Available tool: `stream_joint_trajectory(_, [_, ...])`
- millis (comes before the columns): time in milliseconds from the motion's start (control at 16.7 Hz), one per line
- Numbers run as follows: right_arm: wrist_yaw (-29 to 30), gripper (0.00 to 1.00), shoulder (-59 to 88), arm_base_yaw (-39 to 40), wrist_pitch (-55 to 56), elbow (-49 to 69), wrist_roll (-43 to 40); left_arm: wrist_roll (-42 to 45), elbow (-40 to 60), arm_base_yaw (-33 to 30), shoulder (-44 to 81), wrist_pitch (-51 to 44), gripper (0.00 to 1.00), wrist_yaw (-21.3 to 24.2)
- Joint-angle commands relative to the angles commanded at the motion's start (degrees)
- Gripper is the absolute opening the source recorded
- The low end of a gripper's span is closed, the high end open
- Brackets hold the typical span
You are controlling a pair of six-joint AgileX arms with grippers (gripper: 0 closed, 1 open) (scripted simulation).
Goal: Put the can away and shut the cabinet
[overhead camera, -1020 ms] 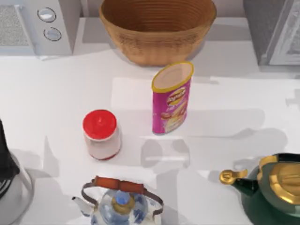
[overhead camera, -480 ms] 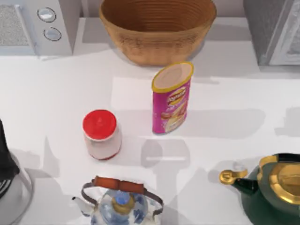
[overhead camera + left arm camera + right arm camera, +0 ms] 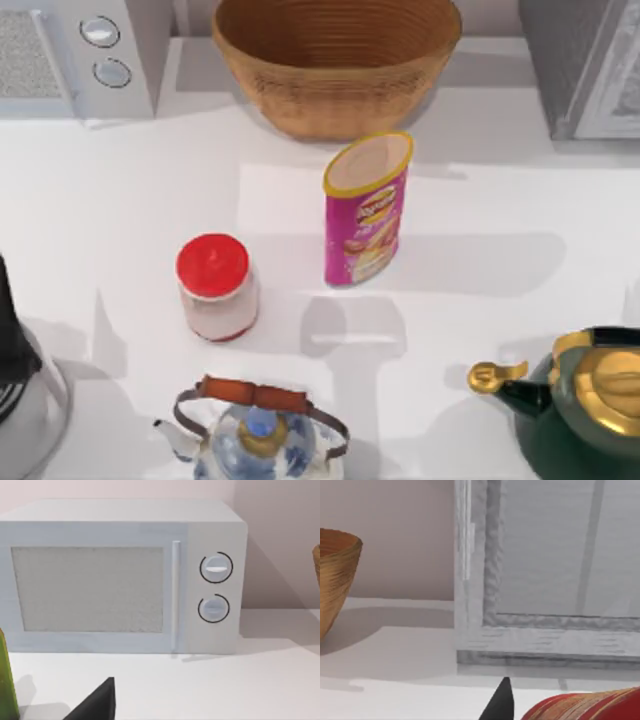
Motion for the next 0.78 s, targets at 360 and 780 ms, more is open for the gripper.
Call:
stream_joint_trajectory(360, [2.1, 0.00, -5.7, 1.4, 0.7, -4.6, 1.6, 0.0, 0.0, 0.0, 0.0, 0.0, 1.00, 0.0])
stream_joint_trajectory(780, [3.0, 0.00, -2.1, 0.6, -1.2, 1.1, 1.1, 0.0, 0.0, 0.0, 0.0, 0.0, 1.00, 0.0])
